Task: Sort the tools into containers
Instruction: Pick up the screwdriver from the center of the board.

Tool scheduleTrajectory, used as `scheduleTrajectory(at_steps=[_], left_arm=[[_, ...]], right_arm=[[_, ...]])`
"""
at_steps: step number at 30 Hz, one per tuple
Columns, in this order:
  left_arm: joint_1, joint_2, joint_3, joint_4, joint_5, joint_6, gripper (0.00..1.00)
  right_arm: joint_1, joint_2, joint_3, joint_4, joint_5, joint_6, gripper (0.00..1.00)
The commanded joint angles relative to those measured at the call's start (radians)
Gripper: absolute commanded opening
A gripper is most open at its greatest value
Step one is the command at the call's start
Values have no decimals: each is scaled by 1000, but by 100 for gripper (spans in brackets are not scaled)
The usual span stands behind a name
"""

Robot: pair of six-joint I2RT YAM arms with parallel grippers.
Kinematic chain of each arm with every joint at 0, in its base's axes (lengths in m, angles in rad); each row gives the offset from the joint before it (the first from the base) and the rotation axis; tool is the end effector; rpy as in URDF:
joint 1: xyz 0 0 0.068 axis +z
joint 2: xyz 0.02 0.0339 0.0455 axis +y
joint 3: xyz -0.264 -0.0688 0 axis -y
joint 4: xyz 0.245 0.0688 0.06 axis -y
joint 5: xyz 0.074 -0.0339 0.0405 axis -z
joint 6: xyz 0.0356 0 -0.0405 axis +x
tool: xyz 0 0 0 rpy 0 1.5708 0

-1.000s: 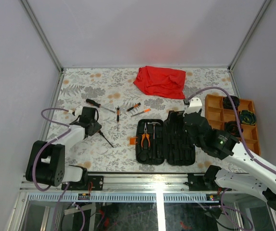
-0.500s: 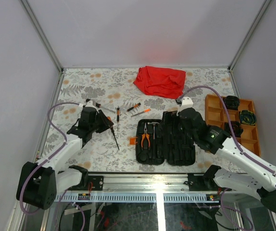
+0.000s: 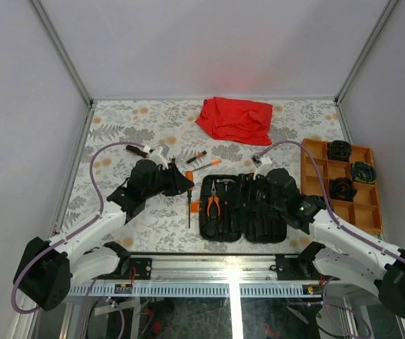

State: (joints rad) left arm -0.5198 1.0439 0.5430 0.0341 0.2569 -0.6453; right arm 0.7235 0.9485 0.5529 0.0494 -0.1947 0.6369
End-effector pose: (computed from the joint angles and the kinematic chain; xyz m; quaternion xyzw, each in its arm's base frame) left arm 0.1932 -0.1210 0.2279 0.0141 0.8470 -0.3772 0.3743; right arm 0.1587 0.1493 0.2520 -0.0911 0.8113 0.4216 0.3947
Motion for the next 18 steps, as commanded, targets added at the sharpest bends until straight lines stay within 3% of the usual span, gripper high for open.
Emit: scheduleTrajectory(at_steps=[1, 11, 18], left_arm=[[-25, 23, 63, 98, 6, 14, 8], [-84, 43, 107, 154, 22, -18, 6], [-150, 70, 116, 208, -25, -62, 4]], right_arm=[[-6, -22, -24, 181, -33, 73, 75], [-6, 39, -109, 470, -168, 176, 63], [-6, 99, -102, 534, -224, 195, 56]])
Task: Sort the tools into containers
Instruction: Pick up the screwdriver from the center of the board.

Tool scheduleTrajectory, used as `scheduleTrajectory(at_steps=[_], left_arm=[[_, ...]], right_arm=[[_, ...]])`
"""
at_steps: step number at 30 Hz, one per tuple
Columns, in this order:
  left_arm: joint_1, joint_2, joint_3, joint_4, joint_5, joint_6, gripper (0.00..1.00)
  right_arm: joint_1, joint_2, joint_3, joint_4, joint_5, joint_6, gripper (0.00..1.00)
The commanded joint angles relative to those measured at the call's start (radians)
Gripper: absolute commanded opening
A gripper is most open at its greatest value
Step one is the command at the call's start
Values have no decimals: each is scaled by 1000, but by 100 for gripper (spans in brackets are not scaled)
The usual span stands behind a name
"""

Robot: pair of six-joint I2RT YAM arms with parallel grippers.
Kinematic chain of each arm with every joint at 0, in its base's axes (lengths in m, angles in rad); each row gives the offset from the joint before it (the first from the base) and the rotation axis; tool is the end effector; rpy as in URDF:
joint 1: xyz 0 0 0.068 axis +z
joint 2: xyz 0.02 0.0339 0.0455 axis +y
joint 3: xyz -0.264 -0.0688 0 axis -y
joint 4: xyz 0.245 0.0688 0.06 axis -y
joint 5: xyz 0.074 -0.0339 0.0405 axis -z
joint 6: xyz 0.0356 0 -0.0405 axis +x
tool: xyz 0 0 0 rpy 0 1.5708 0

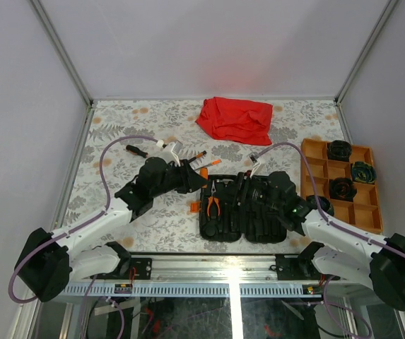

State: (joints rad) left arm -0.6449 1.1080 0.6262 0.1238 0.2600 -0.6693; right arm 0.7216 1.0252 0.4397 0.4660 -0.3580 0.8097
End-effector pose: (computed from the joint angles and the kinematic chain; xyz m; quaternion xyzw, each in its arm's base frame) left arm 0.1932 -0.1567 0.2514 0.0639 0.8156 -0.4295 0.3824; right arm 0.1621 0.1593 0.2410 -0.0856 0.7406 0.5486 0.3785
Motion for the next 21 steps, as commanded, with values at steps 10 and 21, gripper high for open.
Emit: scheduleTrajectory(at_steps=[10, 21], left_arm=[[-57, 28, 37, 191, -56, -94, 2], [-98, 67, 51, 228, -55, -105, 2]], right_arm=[[-4, 111, -2, 239, -113, 79, 49], [-4, 158, 7, 243, -105, 89, 42]])
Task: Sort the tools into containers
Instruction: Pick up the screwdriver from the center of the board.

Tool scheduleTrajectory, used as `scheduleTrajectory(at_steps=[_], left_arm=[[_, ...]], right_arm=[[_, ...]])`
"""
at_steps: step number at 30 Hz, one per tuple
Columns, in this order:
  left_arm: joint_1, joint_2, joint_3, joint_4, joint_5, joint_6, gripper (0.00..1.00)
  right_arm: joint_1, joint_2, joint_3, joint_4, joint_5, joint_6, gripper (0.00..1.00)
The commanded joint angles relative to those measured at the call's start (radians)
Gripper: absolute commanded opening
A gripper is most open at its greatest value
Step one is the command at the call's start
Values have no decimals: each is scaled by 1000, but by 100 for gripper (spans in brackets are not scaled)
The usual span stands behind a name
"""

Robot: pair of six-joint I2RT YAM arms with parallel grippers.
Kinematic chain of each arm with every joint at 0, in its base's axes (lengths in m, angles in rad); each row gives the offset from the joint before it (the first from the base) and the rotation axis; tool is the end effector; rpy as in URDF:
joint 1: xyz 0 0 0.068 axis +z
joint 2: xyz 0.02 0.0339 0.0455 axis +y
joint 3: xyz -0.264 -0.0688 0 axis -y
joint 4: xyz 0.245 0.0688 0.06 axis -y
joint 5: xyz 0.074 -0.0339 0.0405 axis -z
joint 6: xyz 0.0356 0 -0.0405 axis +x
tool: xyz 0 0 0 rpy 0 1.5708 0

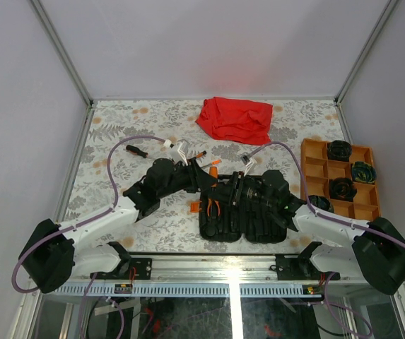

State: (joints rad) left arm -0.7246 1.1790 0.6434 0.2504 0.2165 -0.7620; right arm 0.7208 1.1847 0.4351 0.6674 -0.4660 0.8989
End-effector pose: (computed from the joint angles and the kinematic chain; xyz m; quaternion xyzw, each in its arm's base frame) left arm 0.1933 -0.1813 0.2535 0.0499 0.7968 -0.4669 0.3802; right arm 0.1744 0.1745 0.2264 -0.0922 0.7268 0.5945 0.3316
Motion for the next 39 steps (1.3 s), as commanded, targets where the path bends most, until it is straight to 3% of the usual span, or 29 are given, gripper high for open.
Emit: scheduleTrajectory(at_steps=[1, 4, 12, 15, 18, 23, 28, 33, 39], left_arm=[[-23, -5, 33, 101, -12, -13, 2], [-32, -14, 25, 104, -15, -18, 2], [-38, -40, 9, 142, 16, -45, 10], [-38, -47, 16, 144, 40, -43, 22], [-38, -67, 27, 133, 47, -44, 40], [-36, -110, 79, 29, 3, -11, 57], [-34, -162, 147, -120, -95, 45, 68], [-20, -190, 216, -244, -135, 92, 71], [-17, -172, 252, -297, -70, 118, 73]], right_arm=[[-3, -3, 11, 35, 12, -1, 41], [-3, -13, 5, 32, 34, -7, 37], [-3, -46, 5, -14, 92, -59, 11], [-4, -72, 9, -45, 130, -96, 5], [-3, -112, 18, -80, 175, -145, 3], [-3, -233, 1, -150, 363, -234, 0], [-3, -338, -90, 39, 305, -478, 0], [-3, -413, -179, 167, 139, -782, 0], [-3, -424, -63, -188, -91, -1261, 1]])
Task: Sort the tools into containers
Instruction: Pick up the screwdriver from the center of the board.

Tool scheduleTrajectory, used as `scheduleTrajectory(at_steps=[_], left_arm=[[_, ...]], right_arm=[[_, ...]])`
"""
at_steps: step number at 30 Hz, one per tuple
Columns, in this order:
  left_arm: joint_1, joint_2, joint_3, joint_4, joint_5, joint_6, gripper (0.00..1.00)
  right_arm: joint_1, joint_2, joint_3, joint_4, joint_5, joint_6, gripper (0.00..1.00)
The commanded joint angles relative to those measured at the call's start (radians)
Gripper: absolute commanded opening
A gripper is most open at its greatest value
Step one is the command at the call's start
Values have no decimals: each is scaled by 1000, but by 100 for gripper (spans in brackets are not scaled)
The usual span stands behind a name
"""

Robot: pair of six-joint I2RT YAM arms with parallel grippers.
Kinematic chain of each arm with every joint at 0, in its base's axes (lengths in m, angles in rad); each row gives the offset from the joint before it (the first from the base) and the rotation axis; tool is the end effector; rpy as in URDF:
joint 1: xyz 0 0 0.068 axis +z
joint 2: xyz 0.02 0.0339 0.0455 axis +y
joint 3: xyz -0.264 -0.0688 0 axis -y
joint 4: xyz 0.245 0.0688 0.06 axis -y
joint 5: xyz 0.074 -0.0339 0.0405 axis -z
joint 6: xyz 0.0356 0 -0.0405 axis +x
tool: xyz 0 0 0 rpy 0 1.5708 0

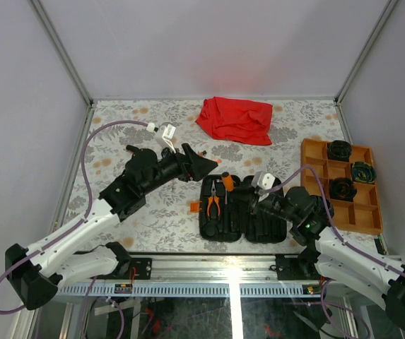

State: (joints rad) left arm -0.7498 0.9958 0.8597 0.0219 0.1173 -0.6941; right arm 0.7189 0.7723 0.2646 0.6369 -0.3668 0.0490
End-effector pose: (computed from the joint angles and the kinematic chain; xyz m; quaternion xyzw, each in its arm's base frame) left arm 0.1698 -0.1638 0.3488 0.0597 0.7437 -0.4719 0.4698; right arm 0.1274 0.1285 0.2449 -0.3427 0.5678 0.3883 0.6398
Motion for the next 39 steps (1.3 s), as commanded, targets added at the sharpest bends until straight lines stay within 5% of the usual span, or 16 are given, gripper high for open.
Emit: scheduleTrajectory(at_steps=[1, 11, 28, 34, 39], left_arm=[[9, 18, 39, -73, 61, 59, 73], [-9, 108, 78, -136, 301, 168, 66], [-166, 288, 136, -260, 343, 295, 54], [-175, 333, 154, -268, 351, 300, 30], [-175, 341, 155, -270, 320, 293, 7]], right_arm=[[-1, -10, 128, -224, -217, -479, 1], [-1, 41, 316, -795, -287, -1139, 4], [1, 63, 440, -976, -237, -1454, 4], [-1, 46, 428, -977, -223, -1471, 6], [1, 28, 418, -965, -210, -1463, 17]])
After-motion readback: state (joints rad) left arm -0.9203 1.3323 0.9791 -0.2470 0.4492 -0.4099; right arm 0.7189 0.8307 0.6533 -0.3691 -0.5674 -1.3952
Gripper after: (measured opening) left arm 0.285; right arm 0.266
